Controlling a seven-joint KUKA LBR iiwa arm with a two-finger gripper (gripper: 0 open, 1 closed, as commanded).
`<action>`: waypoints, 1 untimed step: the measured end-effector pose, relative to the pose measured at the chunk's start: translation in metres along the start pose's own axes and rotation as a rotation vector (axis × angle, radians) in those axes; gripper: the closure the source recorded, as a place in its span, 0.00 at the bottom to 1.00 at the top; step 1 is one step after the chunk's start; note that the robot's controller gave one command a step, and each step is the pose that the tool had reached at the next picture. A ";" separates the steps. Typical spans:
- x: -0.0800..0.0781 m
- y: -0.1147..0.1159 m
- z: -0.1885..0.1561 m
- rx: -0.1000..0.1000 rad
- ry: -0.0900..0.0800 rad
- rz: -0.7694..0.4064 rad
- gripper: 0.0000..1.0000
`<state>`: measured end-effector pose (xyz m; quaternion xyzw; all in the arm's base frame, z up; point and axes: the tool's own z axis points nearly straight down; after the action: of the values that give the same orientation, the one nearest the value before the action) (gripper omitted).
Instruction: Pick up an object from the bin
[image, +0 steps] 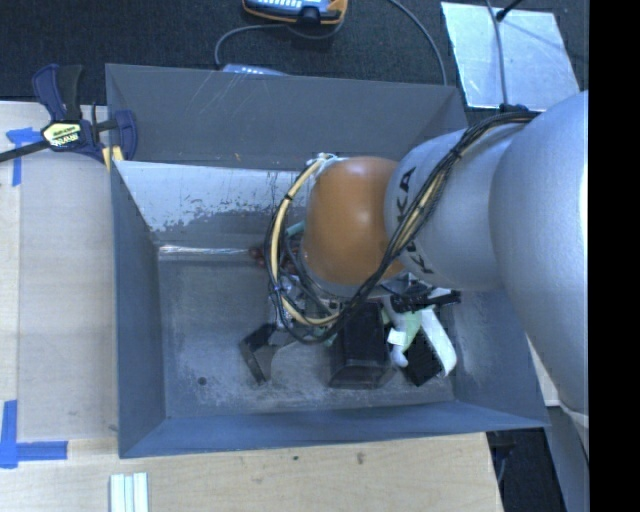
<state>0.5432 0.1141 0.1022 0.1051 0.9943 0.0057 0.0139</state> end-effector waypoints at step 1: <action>0.004 -0.004 -0.039 0.007 0.016 -0.010 1.00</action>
Offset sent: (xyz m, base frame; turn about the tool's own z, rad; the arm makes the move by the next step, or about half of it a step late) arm -0.0080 -0.0146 0.0560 0.0753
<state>0.5369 0.1106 0.1409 0.1002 0.9949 0.0031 0.0058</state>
